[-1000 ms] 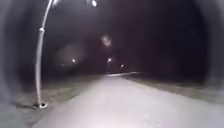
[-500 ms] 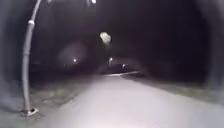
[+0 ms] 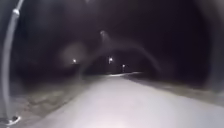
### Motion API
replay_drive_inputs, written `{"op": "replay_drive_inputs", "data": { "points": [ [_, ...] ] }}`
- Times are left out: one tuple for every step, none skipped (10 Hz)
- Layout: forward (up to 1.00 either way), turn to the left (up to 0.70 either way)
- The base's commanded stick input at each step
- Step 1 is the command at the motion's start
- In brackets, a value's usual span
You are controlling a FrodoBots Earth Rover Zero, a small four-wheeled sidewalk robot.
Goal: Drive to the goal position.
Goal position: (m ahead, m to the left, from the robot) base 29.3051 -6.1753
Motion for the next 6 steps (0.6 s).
{"op": "replay_drive_inputs", "data": {
  "points": [
    [0.7, 0.0],
    [0.7, 0.0],
    [0.7, 0.0],
    [0.7, 0.0],
    [0.7, 0.0],
    [0.7, 0.04]
  ]
}}
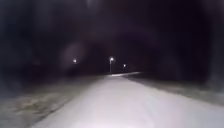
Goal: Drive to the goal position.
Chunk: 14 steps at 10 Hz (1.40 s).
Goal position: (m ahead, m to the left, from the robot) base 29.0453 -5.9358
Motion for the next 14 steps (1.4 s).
{"op": "replay_drive_inputs", "data": {
  "points": [
    [0.7, 0.1],
    [0.7, 0.14],
    [0.7, 0.14],
    [0.7, 0.04],
    [0.7, 0.0],
    [0.7, 0.0],
    [0.7, 0.0],
    [0.7, 0.0],
    [0.7, 0.0],
    [0.7, 0.0],
    [0.7, 0.0],
    [0.7, 0.0],
    [0.7, 0.0],
    [0.7, 0.0]
  ]
}}
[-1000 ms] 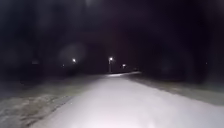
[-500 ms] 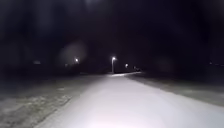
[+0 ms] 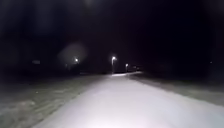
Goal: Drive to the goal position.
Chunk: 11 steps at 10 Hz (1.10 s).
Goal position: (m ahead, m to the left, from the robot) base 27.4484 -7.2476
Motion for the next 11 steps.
{"op": "replay_drive_inputs", "data": {
  "points": [
    [0.7, 0.02],
    [0.7, 0.12],
    [0.7, 0.14],
    [0.7, 0.11],
    [0.7, 0.0],
    [0.7, 0.0],
    [0.7, 0.0],
    [0.7, 0.0],
    [0.7, 0.0],
    [0.7, 0.0],
    [0.7, 0.0]
  ]
}}
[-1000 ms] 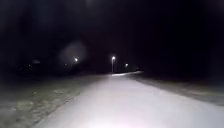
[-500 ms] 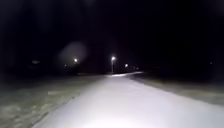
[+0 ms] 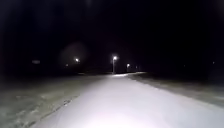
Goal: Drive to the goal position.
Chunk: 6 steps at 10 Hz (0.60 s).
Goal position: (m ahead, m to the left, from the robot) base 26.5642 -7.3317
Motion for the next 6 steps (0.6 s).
{"op": "replay_drive_inputs", "data": {
  "points": [
    [0.7, 0.0],
    [0.7, 0.0],
    [0.7, 0.0],
    [0.7, 0.0],
    [0.7, 0.0],
    [0.7, 0.0]
  ]
}}
